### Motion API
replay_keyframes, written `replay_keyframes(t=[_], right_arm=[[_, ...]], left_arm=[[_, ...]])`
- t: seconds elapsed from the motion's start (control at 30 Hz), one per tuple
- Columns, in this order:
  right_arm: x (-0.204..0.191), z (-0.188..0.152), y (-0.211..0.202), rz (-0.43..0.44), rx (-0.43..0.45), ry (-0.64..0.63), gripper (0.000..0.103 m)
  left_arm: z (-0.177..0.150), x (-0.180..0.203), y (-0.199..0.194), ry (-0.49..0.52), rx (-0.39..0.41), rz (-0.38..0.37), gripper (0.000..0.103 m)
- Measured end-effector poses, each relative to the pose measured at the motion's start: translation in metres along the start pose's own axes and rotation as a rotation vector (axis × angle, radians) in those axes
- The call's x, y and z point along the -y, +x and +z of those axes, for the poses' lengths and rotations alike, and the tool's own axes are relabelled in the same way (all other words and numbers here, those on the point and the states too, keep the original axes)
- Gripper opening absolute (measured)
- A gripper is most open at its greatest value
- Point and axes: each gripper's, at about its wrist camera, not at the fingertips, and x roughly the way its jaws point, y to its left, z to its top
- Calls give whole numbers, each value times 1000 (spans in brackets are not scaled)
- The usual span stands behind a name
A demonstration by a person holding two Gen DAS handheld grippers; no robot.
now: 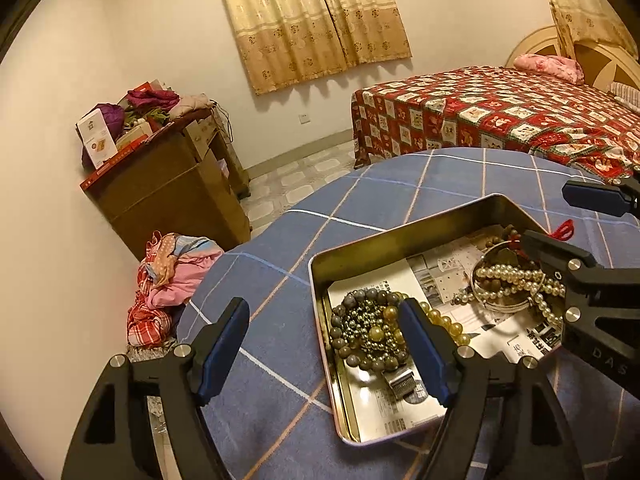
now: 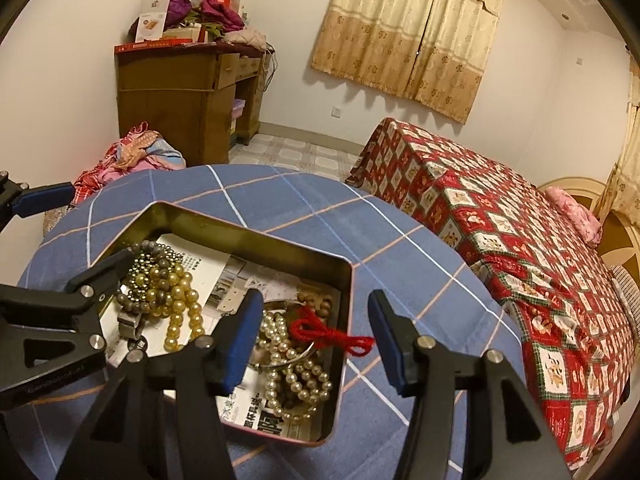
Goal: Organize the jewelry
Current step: 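Open both tools over the tin to drop the bracelet and tassel, then move both open tools back toward the pink and green bangles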
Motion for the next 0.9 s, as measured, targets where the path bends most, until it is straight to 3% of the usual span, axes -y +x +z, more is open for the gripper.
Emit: replay_keyframes(t=[0.23,0.43,0.67,0.9], right_arm=[[-3,-4,-11,1,10,3,57],[0,-19,-28,6,5,11,58],[-4,-63,-60,30,-20,4,61],[-10,-99,-78,74,-59,-1,65]], left_arm=[[-9,2,-15,-1,2,-8,77],[-40,3,-41,23,-19,-12,77],[-82,3,-77,30,-63,-44,77],[-111,11,-88,37,-120,-59,77]])
